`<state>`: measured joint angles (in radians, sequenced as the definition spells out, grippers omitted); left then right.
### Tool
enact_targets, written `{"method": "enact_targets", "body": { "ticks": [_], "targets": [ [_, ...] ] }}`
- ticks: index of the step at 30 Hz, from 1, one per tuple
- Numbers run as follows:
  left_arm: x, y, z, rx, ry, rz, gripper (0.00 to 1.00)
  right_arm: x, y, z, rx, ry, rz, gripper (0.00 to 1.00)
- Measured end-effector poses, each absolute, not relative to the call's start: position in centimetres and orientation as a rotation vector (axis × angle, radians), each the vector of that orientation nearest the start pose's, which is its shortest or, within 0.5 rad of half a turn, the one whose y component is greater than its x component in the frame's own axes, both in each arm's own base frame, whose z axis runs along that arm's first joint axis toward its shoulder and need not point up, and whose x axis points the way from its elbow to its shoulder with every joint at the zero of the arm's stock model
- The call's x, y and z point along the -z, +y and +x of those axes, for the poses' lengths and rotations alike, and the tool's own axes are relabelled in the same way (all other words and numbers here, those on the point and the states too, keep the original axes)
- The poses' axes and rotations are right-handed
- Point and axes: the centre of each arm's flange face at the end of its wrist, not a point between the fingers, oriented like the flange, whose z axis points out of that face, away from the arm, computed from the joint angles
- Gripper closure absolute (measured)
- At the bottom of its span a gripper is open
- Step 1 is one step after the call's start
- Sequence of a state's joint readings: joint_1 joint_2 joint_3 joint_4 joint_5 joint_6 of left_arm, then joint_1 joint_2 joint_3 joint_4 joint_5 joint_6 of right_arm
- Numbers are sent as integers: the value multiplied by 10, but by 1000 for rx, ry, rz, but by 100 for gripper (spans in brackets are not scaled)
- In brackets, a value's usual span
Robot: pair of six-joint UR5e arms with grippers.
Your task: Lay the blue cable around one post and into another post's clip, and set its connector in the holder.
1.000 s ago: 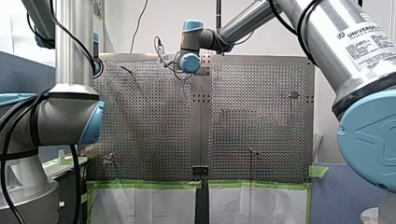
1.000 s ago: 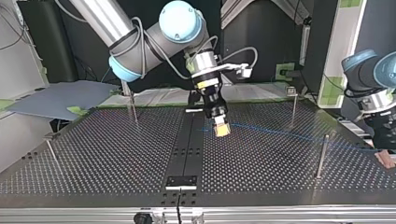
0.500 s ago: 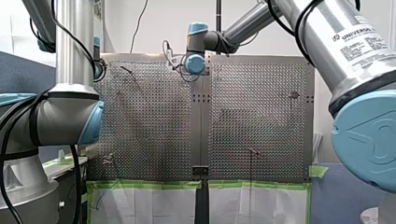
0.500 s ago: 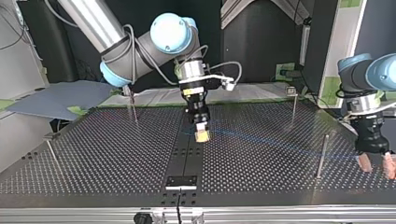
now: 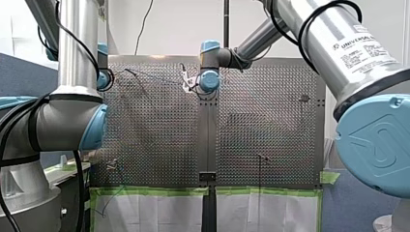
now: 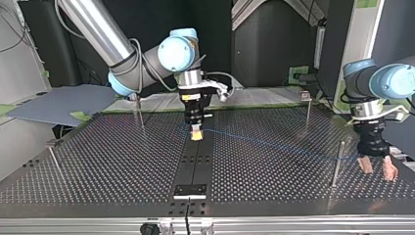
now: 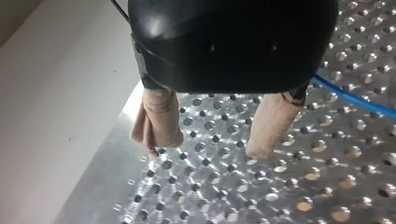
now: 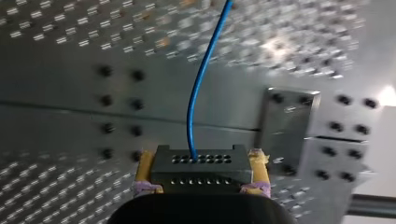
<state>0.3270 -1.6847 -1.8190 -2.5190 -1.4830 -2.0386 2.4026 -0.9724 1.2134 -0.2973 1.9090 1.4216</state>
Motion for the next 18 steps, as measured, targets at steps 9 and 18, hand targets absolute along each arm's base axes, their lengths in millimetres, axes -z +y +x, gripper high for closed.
{"method": "enact_targets", "body": {
  "ticks": [9, 18],
  "targets": [
    [-346, 21, 561, 197, 1320, -439, 0, -288, -424, 574, -1475, -900, 1491, 100],
    [-344, 12, 562, 223, 1327, -441, 0, -252, -431, 547, -1468, -1024, 1410, 100]
  ]
}}
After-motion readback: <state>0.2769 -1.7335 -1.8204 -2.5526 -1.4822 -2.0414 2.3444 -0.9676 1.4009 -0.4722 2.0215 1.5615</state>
